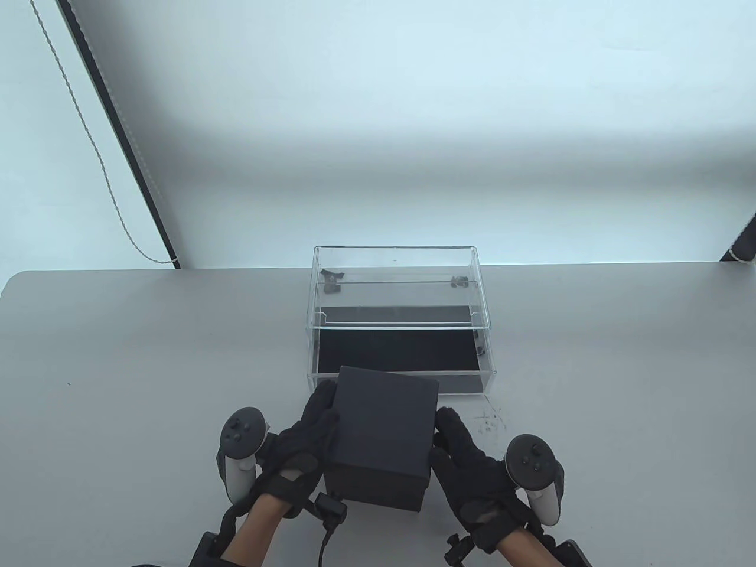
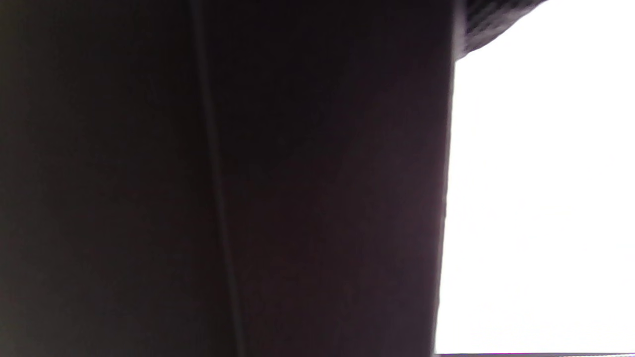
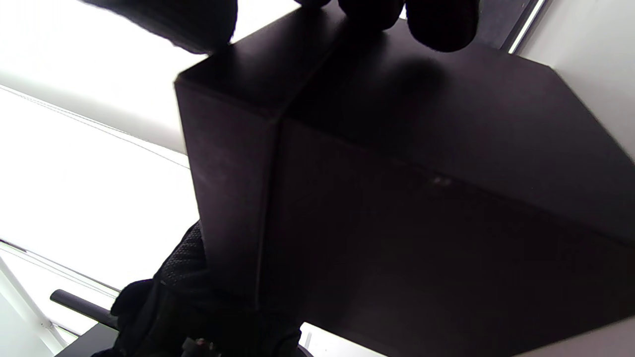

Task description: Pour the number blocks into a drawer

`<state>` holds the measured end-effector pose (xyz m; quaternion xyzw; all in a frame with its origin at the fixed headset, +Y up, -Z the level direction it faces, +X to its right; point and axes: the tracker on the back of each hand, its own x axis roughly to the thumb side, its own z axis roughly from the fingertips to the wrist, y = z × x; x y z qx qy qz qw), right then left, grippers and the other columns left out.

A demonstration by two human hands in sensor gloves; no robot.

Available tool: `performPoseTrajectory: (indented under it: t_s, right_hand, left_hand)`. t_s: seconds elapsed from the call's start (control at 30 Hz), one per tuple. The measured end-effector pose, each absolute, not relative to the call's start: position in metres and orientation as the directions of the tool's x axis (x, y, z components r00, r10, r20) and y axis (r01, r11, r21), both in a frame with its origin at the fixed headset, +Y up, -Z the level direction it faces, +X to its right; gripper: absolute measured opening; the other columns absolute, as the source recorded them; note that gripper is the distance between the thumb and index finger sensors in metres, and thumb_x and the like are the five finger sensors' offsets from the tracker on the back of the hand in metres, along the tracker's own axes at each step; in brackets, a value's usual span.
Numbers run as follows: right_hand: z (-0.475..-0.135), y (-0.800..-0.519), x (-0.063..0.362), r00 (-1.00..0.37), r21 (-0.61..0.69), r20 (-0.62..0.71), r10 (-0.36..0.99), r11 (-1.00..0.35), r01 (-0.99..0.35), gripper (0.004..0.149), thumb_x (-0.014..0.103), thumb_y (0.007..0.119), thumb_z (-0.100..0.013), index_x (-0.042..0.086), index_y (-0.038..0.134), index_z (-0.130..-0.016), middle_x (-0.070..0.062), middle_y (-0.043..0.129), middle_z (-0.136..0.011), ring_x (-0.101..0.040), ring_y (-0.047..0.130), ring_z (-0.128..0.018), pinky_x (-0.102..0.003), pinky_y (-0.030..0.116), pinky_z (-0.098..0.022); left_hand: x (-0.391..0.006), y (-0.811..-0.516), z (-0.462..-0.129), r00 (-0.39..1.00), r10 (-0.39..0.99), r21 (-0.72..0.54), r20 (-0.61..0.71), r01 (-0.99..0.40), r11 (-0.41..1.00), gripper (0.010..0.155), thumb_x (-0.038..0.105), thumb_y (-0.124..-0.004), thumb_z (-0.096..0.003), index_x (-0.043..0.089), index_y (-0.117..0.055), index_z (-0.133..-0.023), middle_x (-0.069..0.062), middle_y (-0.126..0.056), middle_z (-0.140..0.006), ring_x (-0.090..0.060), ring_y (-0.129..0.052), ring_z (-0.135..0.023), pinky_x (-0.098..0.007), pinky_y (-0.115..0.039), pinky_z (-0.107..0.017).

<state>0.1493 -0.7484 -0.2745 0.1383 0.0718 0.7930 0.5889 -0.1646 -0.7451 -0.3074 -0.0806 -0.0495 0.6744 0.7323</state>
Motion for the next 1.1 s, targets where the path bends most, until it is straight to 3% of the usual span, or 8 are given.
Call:
performPoseTrajectory:
  t_s: [0.5, 0.77, 1.0, 1.1]
  right_hand:
    - [-0.269, -0.727, 0.148, -0.277, 0.227, 0.264, 0.924, -0.338, -0.913, 0.077, 0.053, 0.066, -0.046, 0.019, 0.027, -0.102, -0.016, 0.037, -0.111, -0.053, 0.05, -0.095, -0.075, 0.037, -0.066]
    - [-0.26, -0.711, 0.142, -0.296, 0.214, 0.389, 0.872, -0.398, -0.892, 0.08, 0.055, 0.068, -0.045, 0.02, 0.025, -0.102, -0.015, 0.036, -0.112, -0.059, 0.044, -0.096, -0.077, 0.033, -0.065]
    - [-0.254, -0.706, 0.133, -0.301, 0.233, 0.441, 0.846, -0.431, -0.872, 0.08, 0.055, 0.068, -0.045, 0.023, 0.023, -0.102, -0.01, 0.036, -0.114, -0.06, 0.035, -0.097, -0.077, 0.028, -0.065]
    - [-0.253, -0.706, 0.131, -0.311, 0.236, 0.444, 0.84, -0.444, -0.864, 0.079, 0.055, 0.068, -0.045, 0.023, 0.023, -0.102, -0.008, 0.036, -0.115, -0.061, 0.033, -0.097, -0.078, 0.027, -0.065]
  left_hand:
    - [-0.162, -0.721, -0.298, 0.035, 0.997, -0.156, 0.068, -0.987, 0.045, 0.072, 0.056, -0.061, -0.0495, 0.025, -0.037, -0.11, -0.017, -0.036, -0.121, -0.046, -0.04, -0.108, -0.072, -0.03, -0.072]
    - [-0.166, -0.694, -0.288, -0.103, 0.978, -0.166, 0.182, -0.983, -0.073, 0.071, 0.054, -0.065, -0.0495, 0.027, -0.039, -0.11, -0.015, -0.035, -0.121, -0.043, -0.04, -0.109, -0.068, -0.03, -0.075]
    - [-0.175, -0.672, -0.284, -0.191, 0.946, -0.2, 0.262, -0.97, -0.141, 0.074, 0.047, -0.078, -0.0461, 0.031, -0.043, -0.109, -0.013, -0.043, -0.121, -0.04, -0.061, -0.105, -0.064, -0.049, -0.075]
    - [-0.175, -0.671, -0.284, -0.312, 0.923, -0.262, 0.227, -0.932, -0.251, 0.074, 0.042, -0.081, -0.0451, 0.032, -0.044, -0.109, -0.012, -0.046, -0.12, -0.037, -0.073, -0.1, -0.061, -0.06, -0.073]
